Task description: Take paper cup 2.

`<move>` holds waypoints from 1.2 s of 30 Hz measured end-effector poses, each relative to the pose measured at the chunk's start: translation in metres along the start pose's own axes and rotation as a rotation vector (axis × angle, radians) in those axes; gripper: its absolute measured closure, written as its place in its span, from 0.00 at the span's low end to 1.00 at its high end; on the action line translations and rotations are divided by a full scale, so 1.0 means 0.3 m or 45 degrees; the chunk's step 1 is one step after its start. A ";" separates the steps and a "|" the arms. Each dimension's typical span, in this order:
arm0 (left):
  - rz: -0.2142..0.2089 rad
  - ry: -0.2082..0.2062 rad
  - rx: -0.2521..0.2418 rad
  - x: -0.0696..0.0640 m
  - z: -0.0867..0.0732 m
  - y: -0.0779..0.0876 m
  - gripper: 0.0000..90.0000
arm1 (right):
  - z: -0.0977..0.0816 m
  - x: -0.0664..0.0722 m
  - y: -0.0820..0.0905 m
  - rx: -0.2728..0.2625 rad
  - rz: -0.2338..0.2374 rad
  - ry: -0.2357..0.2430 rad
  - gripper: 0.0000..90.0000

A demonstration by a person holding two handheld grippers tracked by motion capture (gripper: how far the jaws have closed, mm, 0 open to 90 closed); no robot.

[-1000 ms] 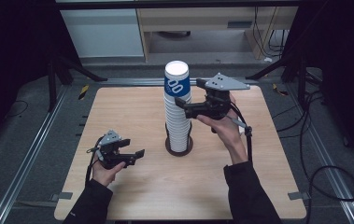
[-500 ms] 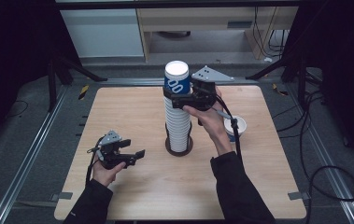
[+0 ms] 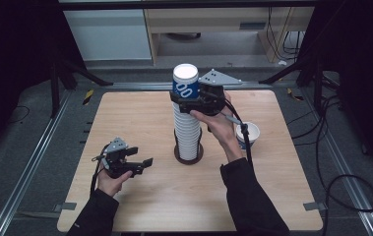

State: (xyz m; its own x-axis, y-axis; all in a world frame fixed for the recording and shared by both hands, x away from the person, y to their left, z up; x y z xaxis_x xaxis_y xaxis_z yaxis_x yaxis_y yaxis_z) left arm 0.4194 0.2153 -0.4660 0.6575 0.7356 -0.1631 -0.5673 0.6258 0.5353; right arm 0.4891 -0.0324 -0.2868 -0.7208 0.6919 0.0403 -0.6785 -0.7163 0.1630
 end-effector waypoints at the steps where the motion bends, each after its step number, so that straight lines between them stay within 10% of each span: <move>1: 0.000 0.000 -0.001 0.000 0.001 0.000 0.19 | 0.001 0.000 0.001 0.005 0.000 0.000 0.20; 36: 0.005 0.008 -0.008 0.003 0.004 0.007 0.19 | 0.202 0.015 0.072 -0.126 0.003 0.046 0.23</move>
State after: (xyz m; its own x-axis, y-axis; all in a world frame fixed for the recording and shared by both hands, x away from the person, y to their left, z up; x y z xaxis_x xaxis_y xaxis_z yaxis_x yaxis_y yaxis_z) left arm 0.4193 0.2169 -0.4640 0.6521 0.7397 -0.1663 -0.5731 0.6245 0.5307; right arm 0.4797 -0.0392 -0.2232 -0.7257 0.6880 0.0048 -0.6864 -0.7244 0.0646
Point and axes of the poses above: each handheld gripper's, and its own axes: y roughly backward along the jaws, z roughly out of its top, x roughly to its left, the point moved 4 cm from there along -y, roughly forward along the jaws, and after that the axes turned 1 degree about x, right-handed, at the moved point
